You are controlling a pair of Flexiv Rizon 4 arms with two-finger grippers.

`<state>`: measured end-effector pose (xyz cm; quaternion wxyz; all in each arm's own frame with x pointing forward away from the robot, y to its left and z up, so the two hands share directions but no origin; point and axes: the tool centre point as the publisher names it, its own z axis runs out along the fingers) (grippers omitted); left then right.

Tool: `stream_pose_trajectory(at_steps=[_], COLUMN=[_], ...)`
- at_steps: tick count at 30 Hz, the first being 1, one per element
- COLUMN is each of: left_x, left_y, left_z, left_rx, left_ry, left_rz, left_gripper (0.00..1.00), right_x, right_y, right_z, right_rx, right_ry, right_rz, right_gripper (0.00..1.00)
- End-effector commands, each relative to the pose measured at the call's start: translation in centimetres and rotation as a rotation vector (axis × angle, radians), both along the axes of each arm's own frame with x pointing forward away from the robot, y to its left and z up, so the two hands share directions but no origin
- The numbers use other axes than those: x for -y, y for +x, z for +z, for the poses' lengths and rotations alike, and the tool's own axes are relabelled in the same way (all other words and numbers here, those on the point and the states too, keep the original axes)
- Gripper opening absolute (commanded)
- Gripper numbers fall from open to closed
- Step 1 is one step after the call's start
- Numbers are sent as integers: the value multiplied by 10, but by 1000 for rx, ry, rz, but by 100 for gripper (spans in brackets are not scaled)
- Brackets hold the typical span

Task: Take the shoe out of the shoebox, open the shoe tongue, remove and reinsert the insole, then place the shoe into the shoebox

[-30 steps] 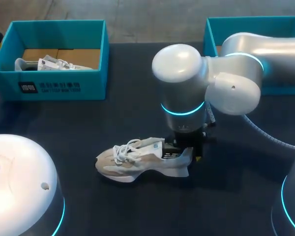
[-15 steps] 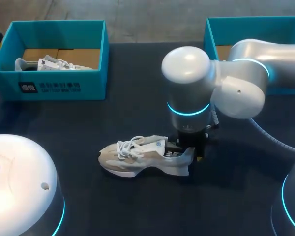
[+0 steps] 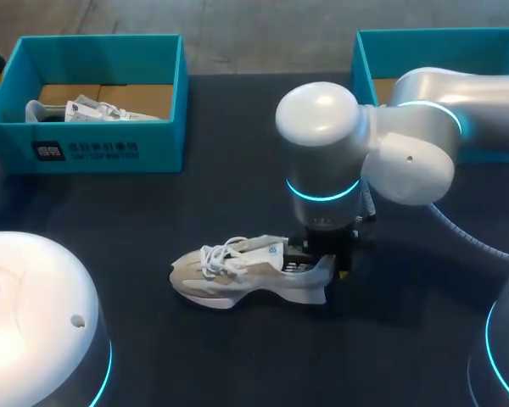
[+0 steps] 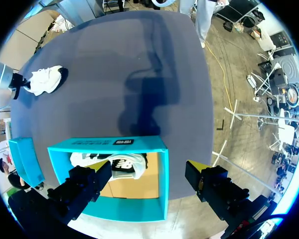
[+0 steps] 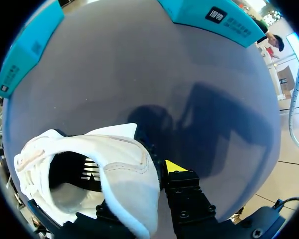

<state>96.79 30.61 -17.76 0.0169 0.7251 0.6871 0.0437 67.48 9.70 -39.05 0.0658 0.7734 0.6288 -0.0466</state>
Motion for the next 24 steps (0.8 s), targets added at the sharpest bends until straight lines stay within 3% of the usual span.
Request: stream_pose_trajectory(at_steps=[1, 10, 12, 19, 24], left_x=[0, 0, 0, 0, 0], left_y=[-1, -1, -1, -1, -1], left_z=[0, 0, 0, 0, 0], left_rx=[3, 3, 3, 3, 3], left_ry=[3, 3, 3, 3, 3], left_rz=[0, 0, 0, 0, 0], left_gripper=[100, 100, 100, 100, 100], right_x=[-8, -9, -9, -10, -12], right_y=[-1, 0, 0, 0, 1], right_z=[-5, -6, -6, -6, -3], right_rx=[9, 0, -2, -2, -4], right_ry=[-6, -5, -5, -8, 10], right_rz=[-46, -27, -25, -18, -14], right_gripper=[0, 1, 12, 23, 47])
